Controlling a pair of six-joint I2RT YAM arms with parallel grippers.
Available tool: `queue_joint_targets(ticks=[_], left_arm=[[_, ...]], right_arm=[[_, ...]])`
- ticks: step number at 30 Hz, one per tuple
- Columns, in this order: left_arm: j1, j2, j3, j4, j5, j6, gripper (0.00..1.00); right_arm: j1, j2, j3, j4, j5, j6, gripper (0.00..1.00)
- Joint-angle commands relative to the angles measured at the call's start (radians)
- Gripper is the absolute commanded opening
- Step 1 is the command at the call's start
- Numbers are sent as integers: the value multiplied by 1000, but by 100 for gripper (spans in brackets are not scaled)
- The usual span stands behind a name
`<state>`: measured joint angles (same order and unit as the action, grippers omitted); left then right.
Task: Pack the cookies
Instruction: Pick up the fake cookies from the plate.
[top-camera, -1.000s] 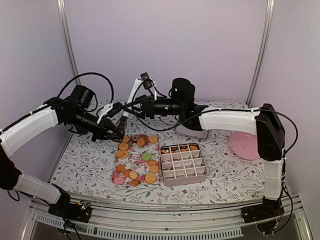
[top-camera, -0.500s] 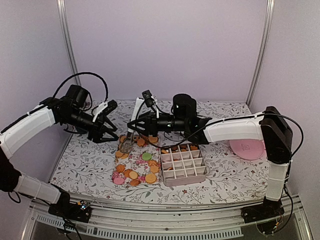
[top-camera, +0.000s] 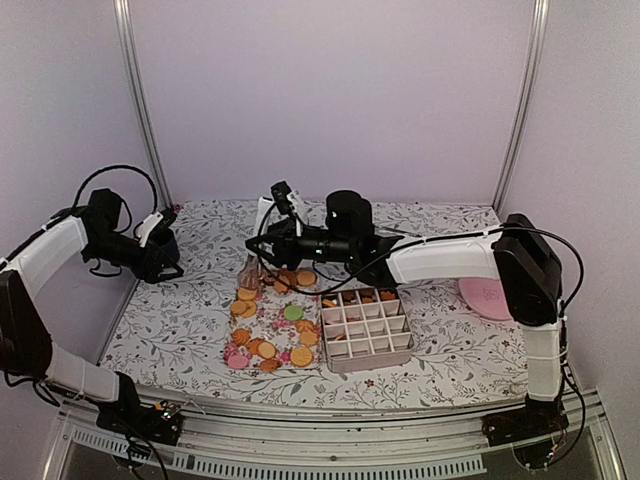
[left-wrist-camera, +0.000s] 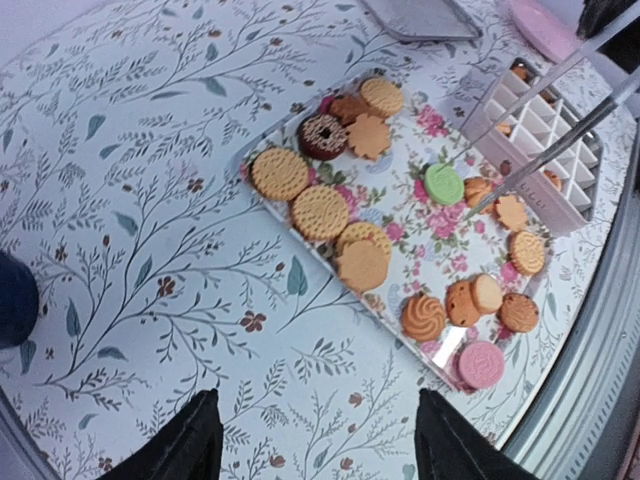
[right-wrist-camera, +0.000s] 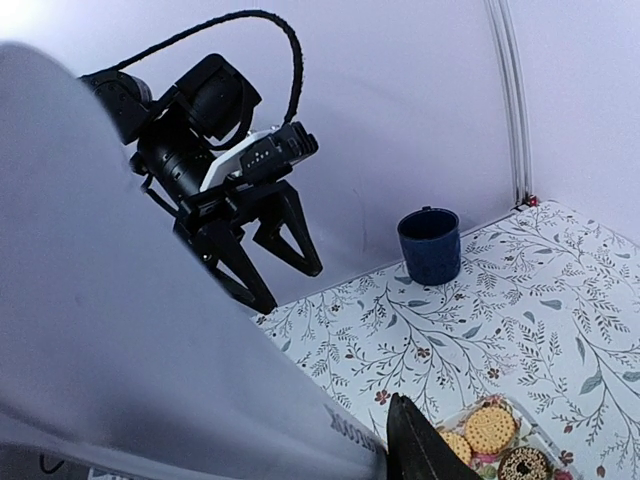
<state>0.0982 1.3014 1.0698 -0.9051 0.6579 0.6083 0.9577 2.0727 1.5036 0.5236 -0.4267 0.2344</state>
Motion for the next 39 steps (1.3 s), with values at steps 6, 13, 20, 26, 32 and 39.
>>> queue_joint_targets(ticks=[6,13,20,26,32,39], left_arm=[[113,-13,-72,-23,-62,45,66],[121,-40,-117,-7,-67,45,66],[122,-45,-119,9,-59,39,66],[121,-39,-113,23,-48,30,66],[122,-38,-118,33,-45,22,66],[121,-37,-119,42,-39,11,66]], right_arm=[[19,187,202,26,32,-80,44],[35,266,282,26,35,-101,45],[41,344,306,26,24,-100,47],[42,356,296,9,18,-107,47],[48,330,258,12,-1,-104,48],[62,241,179,60,-1,-95,48]])
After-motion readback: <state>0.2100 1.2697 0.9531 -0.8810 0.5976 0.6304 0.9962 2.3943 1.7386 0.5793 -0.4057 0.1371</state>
